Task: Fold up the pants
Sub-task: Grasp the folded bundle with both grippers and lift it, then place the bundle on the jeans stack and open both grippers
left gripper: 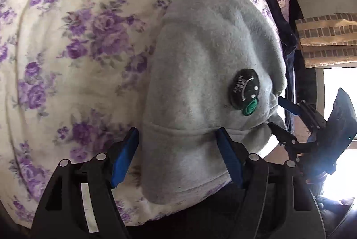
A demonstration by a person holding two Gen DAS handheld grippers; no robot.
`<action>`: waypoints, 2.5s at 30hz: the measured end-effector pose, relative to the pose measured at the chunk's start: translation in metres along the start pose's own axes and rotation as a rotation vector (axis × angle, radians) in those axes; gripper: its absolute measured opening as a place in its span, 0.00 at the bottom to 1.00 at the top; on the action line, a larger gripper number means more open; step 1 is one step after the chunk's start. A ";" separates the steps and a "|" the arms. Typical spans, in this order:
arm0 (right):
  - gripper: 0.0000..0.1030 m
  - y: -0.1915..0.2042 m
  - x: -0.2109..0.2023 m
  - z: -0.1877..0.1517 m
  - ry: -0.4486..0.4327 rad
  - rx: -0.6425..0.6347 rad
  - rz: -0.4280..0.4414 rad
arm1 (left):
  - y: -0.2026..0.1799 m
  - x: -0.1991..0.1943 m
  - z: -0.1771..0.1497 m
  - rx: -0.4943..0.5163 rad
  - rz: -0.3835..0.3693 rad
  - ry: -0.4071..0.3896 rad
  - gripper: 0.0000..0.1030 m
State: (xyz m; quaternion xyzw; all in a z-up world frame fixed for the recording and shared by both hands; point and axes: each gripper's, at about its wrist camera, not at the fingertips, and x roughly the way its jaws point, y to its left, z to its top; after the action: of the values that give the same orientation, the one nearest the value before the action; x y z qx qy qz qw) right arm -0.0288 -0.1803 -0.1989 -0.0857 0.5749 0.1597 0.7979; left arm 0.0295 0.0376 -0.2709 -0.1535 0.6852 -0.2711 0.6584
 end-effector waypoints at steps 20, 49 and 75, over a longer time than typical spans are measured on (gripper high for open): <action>0.83 -0.089 0.029 -0.053 0.022 0.736 0.433 | -0.032 -0.003 0.001 0.102 0.078 -0.042 0.45; 0.41 -0.074 -0.065 0.178 -0.360 0.252 0.167 | -0.085 -0.139 0.147 0.210 0.126 -0.419 0.26; 0.67 -0.202 0.031 0.393 -0.340 0.315 0.192 | 0.029 -0.117 0.408 0.127 0.107 -0.436 0.84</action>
State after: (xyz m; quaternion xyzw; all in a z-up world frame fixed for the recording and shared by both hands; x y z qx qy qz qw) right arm 0.4015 -0.2382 -0.1103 0.1228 0.4559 0.1555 0.8677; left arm 0.4463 0.0585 -0.1857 -0.1302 0.5157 -0.2387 0.8125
